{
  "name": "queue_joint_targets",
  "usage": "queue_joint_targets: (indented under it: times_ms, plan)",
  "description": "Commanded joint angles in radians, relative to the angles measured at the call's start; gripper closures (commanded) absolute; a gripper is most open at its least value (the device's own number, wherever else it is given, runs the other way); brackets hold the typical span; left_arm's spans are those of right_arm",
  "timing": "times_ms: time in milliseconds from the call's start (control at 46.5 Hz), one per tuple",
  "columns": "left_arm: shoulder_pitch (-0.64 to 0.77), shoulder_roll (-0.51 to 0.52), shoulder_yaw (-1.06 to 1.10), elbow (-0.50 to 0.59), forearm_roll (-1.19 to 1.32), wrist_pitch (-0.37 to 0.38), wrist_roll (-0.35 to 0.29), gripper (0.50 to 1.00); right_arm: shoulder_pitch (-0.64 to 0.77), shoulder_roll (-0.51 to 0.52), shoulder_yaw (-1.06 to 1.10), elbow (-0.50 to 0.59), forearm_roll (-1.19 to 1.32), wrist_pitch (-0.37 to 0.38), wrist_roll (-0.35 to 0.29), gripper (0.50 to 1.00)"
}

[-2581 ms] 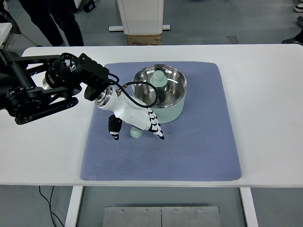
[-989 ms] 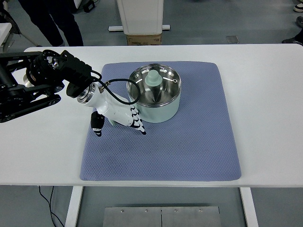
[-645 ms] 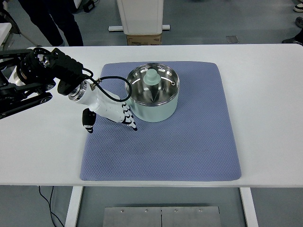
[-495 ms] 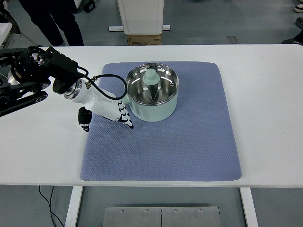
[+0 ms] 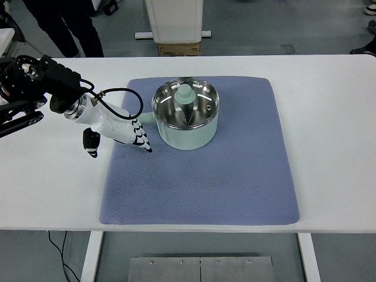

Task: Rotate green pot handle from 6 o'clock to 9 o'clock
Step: 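Keep pulling the rim with the left hand until the handle points sideways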

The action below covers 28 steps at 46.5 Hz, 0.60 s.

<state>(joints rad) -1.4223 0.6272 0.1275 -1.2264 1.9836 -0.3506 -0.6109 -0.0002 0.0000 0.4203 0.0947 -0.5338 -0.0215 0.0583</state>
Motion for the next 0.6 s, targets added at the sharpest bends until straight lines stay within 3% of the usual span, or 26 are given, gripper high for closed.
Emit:
queue_joint_targets:
  times_ms: [0, 581]
  plan:
    - [0.000, 0.000, 0.000, 0.001, 0.000, 0.001, 0.000, 0.500, 0.000, 0.000, 0.000, 0.000, 0.000, 0.000, 0.000, 0.500]
    - [0.009, -0.001, 0.003, 0.045, 0.009, 0.024, 0.000, 0.500, 0.000, 0.000, 0.000, 0.000, 0.000, 0.000, 0.000, 0.500]
